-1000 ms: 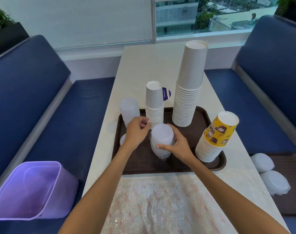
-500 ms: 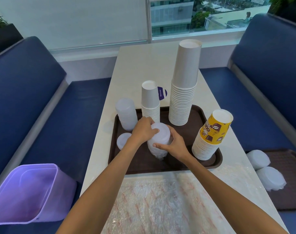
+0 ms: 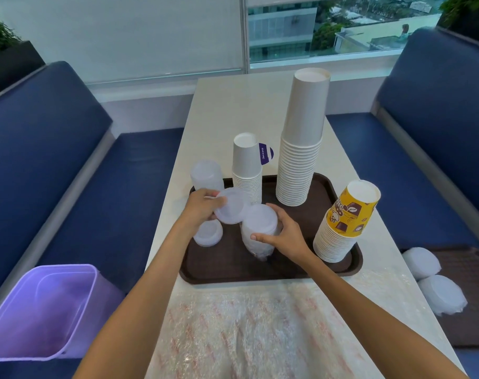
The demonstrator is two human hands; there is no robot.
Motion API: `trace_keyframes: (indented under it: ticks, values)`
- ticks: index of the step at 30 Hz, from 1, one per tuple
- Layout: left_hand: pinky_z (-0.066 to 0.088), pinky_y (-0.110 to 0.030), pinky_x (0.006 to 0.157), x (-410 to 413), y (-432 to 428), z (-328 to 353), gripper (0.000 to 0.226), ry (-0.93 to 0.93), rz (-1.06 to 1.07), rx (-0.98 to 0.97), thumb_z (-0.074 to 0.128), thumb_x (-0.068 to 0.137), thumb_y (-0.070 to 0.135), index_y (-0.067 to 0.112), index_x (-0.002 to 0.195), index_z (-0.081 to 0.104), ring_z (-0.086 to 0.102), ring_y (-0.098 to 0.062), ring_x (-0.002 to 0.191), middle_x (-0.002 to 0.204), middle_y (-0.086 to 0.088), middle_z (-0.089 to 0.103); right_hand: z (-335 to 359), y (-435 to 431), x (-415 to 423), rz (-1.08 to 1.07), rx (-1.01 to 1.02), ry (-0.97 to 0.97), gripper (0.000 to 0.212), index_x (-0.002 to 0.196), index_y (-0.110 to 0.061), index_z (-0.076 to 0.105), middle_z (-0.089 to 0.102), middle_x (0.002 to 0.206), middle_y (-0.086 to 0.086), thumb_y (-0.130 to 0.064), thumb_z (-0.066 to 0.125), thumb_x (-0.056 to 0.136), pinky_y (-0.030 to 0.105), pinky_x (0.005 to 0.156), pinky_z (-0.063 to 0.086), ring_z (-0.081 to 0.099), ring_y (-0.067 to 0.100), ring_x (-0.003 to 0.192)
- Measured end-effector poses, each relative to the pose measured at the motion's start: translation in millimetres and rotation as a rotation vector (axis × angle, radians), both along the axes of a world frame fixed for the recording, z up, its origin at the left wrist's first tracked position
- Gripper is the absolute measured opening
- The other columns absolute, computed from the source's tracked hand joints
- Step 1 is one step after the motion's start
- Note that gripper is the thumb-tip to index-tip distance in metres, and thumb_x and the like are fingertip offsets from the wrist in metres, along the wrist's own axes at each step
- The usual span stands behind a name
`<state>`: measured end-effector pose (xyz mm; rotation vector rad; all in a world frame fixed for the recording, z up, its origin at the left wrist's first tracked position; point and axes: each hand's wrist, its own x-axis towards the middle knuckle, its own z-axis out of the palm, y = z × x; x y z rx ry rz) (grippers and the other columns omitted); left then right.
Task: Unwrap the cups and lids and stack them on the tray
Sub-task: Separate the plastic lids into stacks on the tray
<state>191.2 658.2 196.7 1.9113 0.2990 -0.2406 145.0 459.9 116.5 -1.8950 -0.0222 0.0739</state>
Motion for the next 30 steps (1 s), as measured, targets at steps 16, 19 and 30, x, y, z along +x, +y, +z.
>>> trace_keyframes:
  ticks: [16,19,30]
  values:
    - [0.048,-0.038,0.091,-1,33,-78,0.026,0.088,0.259,0.522,0.055,0.094,0.013,0.003,0.118,0.055,0.055,-0.033,0.109,0.122,-0.018,0.056,-4,1,5,0.011,-0.024,0.025,0.081,0.137,-0.024,0.038,0.044,0.137,-0.006,-0.029,0.083,0.07,0.032,0.105,0.038,0.038,0.007,0.12]
    - [0.045,-0.037,0.096,-7,32,-81,0.033,0.01,0.204,0.59,0.052,0.096,0.017,0.004,0.126,0.05,0.05,-0.033,0.116,0.131,-0.019,0.048,-6,1,5,0.006,-0.027,0.028,0.083,0.138,-0.023,0.038,0.045,0.139,-0.005,-0.03,0.084,0.069,0.034,0.106,0.038,0.039,0.008,0.122]
    - [0.034,-0.038,0.108,-16,28,-85,0.086,-0.007,-0.154,0.636,0.073,0.08,0.039,0.014,0.146,0.024,0.036,-0.028,0.134,0.15,-0.01,0.029,-7,1,5,0.012,-0.023,0.045,0.083,0.139,-0.022,0.039,0.045,0.139,-0.004,-0.031,0.084,0.069,0.039,0.109,0.039,0.041,0.014,0.127]
